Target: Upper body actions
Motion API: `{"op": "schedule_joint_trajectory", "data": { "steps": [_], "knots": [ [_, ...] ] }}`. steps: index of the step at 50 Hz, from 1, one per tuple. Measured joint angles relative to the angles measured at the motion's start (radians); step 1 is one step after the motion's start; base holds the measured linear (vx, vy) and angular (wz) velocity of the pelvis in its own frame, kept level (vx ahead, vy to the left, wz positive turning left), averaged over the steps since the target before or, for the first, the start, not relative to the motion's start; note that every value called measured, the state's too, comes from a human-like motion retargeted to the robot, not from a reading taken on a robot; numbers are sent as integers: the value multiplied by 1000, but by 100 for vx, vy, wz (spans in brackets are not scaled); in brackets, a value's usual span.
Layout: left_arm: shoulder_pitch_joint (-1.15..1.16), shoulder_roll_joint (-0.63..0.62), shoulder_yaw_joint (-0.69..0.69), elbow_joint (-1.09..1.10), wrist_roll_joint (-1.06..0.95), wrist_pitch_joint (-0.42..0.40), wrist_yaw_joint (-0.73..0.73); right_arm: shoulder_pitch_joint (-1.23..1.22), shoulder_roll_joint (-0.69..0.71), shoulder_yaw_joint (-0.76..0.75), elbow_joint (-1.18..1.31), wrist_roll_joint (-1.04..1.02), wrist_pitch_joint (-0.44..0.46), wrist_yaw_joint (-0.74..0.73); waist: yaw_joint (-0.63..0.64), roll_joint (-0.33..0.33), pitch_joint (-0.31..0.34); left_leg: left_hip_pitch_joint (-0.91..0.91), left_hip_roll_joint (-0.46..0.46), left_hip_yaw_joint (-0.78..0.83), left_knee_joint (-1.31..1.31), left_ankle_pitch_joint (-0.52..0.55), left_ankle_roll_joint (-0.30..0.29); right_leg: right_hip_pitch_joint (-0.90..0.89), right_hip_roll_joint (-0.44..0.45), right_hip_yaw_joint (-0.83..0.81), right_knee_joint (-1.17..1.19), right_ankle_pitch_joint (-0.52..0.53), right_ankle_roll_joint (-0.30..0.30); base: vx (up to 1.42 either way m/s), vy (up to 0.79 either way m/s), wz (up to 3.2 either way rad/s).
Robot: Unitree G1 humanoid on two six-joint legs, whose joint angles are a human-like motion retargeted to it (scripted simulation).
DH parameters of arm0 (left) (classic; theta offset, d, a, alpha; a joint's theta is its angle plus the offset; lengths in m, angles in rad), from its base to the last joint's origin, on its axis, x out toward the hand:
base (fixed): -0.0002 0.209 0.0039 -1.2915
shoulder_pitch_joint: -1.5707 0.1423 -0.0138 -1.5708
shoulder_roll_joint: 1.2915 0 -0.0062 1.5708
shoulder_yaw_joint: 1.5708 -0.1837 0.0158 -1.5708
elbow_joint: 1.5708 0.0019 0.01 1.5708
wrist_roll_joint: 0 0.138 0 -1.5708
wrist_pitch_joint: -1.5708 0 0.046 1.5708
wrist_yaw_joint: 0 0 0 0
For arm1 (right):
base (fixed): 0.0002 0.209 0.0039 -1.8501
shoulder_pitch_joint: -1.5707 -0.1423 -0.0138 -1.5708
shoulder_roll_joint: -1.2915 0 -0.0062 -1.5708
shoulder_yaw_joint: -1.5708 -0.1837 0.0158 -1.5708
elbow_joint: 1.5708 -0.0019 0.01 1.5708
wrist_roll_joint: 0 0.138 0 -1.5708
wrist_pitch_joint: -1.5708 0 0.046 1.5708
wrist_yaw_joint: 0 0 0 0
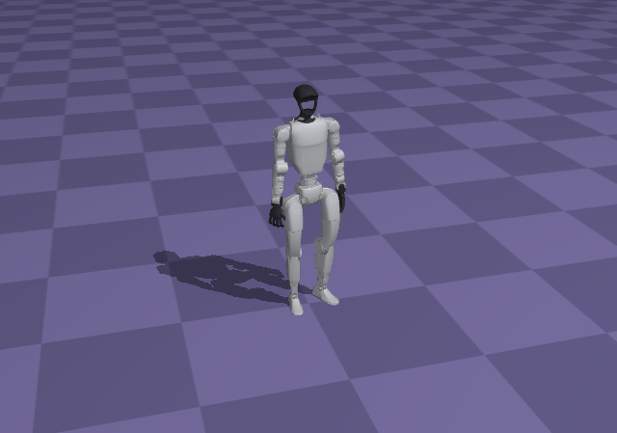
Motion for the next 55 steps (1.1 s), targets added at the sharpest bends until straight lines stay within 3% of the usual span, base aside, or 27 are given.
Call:
{"op": "schedule_joint_trajectory", "data": {
  "steps": [39,48,53,55],
  "knots": [
    [-23,-2,1,10,-15,-21,-53,-14,-5,-4,-4,-10,-3,10,-2,-10,6,-56,-9,-18,52,-17,2,-39,-35,-14,28,0,14,0,0,0],
    [-67,-5,-34,-23,-36,-51,-56,-41,-24,-10,-27,-2,-18,-3,-8,-18,54,-151,-11,-25,109,-16,-4,-121,-70,-27,57,22,14,-6,3,9],
    [-143,-13,-48,-93,-92,-86,-54,-110,-38,6,-88,12,-38,-12,65,-25,151,-252,37,47,189,-39,-14,-261,-81,60,177,-10,24,-29,0,-73],
    [-186,-3,-84,-138,-137,-110,-49,-142,-36,11,-137,33,-62,-30,66,-21,194,-331,67,54,261,-59,-19,-324,-97,17,229,-45,28,-45,-7,0]
  ]
}}
